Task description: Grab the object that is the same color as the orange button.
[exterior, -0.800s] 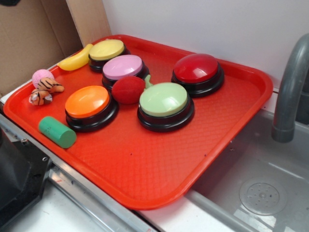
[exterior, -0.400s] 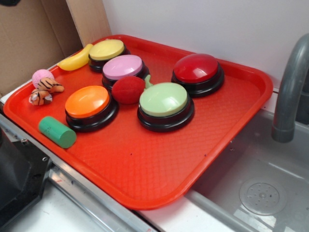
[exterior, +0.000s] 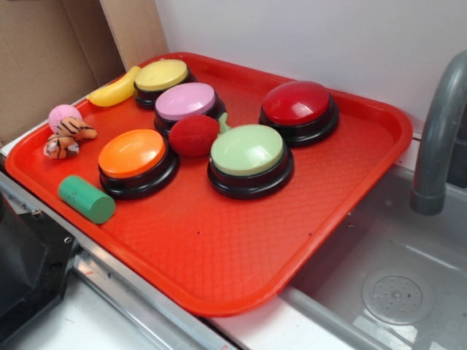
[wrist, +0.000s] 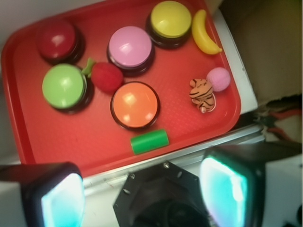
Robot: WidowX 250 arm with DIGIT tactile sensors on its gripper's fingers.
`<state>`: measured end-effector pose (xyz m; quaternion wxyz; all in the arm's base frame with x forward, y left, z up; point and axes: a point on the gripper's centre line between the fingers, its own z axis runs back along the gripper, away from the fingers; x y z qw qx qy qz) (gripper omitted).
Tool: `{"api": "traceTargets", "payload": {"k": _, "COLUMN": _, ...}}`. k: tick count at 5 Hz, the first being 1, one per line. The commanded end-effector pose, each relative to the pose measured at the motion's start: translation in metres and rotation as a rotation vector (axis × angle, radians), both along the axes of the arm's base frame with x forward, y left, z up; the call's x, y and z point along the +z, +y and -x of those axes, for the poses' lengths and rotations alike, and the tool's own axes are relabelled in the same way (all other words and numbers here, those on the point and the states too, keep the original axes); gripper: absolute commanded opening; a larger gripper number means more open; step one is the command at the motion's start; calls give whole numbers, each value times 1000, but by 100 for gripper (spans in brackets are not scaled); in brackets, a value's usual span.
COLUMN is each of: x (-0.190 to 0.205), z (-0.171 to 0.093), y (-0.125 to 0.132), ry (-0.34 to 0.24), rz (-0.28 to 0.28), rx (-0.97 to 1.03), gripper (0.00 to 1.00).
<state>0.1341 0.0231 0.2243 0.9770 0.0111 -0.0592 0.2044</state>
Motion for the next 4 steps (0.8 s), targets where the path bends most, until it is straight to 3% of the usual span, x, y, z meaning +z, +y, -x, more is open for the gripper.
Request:
{"api": "traceTargets", "payload": {"k": 1, "x": -35, "z": -10, "y": 55, "ry": -49, "rz": -97, "rx": 444, "gripper": 100}}
{"api": "traceTargets", "payload": {"k": 2, "x": -63, "z": -14, "y": 78, "ry": -53, "rz": -88, "rx": 623, "gripper": 100}}
{"api": "traceTargets", "payload": {"k": 3, "x": -100, "z": -17, "y": 97, "ry": -45, "rz": -209, "rx": 785, "gripper": 100}}
{"api": "traceTargets", "payload": {"k": 4, "x": -130, "z": -21, "y": 103, "ry": -79, "rz": -162, "rx": 825, "gripper": 100}}
